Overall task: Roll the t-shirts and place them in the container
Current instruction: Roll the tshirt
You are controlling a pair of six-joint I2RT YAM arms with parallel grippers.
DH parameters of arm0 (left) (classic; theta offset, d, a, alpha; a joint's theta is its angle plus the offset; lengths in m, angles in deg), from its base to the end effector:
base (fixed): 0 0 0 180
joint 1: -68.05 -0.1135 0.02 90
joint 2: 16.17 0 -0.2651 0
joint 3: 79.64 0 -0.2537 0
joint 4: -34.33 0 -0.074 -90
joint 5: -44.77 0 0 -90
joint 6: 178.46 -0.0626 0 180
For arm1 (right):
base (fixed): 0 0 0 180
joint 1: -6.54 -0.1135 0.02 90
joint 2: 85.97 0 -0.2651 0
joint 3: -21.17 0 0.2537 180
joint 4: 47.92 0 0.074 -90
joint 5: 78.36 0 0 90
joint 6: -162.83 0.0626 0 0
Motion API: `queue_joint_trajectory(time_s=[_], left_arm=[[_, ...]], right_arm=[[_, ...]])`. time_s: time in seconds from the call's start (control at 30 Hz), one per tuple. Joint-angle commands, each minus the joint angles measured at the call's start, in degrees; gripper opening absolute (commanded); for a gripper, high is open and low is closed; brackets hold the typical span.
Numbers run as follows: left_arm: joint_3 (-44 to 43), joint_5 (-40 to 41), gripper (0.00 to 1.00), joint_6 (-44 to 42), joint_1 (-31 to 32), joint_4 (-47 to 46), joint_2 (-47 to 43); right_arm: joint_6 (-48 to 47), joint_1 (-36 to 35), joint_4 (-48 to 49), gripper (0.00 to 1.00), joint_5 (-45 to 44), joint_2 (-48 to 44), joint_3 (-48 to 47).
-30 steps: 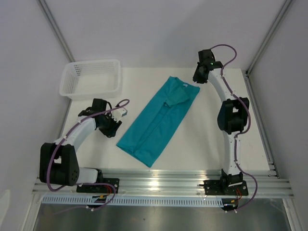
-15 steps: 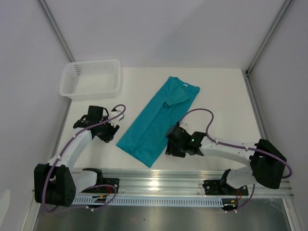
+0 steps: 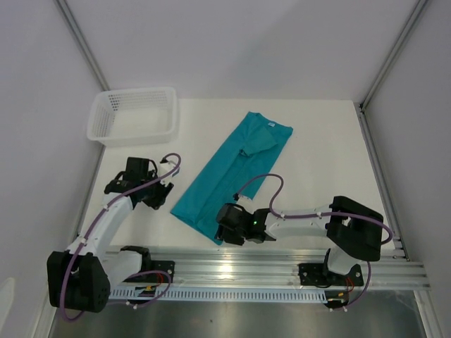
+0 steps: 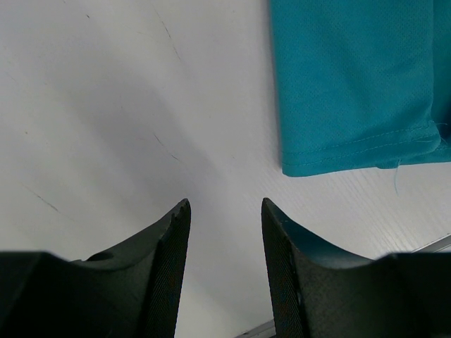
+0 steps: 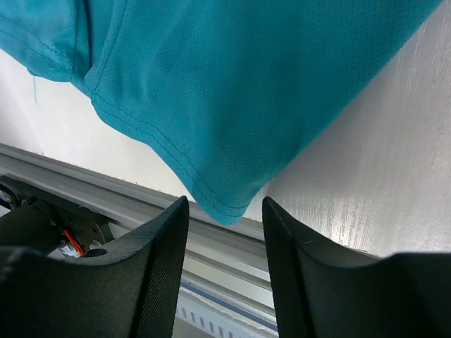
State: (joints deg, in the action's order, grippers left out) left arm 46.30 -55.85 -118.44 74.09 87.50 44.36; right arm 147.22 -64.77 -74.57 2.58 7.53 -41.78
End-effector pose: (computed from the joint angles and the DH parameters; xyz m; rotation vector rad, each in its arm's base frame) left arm 0.2078 -0.0336 0.1988 0.8612 2.4382 -0.0896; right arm 0.1145 0.3078 0.1350 0.1375 2.7365 0.7064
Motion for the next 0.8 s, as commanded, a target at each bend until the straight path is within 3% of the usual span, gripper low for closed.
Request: queue_joint_trajectory(time_s=[0.0,0.17,0.23,0.37,0.5,0.77], left_arm=[[1.0,0.68,0.49,0.54,0.28,-1.25,-1.29],[1.88,0.59,0.49,0.18,0.28,-1.6,-1.91],[1.89,0.59,0.49,0.01,0.28,-1.6,-1.91],[2.06,0.86,0.48,-0.08,0.28,-1.6,-2.0],[2.24,-0.2,0.48,-1.14,0.28,-1.25,-2.35],[1.18,-3.71,0.48,-1.31,0.37,0.33,-2.61]], right_arm=[[1.55,0.2,1.11,0.48,-1.92,0.99,-0.91],[2.25,1.61,1.98,0.46,-2.81,1.77,0.14],[1.99,2.31,3.04,0.4,-2.11,2.65,0.15],[1.81,2.93,3.74,0.17,-0.87,4.07,0.41],[1.02,3.28,0.24,0.02,-2.97,2.23,1.46],[-1.0,3.9,-5.74,0.0,-2.02,-2.61,4.98]])
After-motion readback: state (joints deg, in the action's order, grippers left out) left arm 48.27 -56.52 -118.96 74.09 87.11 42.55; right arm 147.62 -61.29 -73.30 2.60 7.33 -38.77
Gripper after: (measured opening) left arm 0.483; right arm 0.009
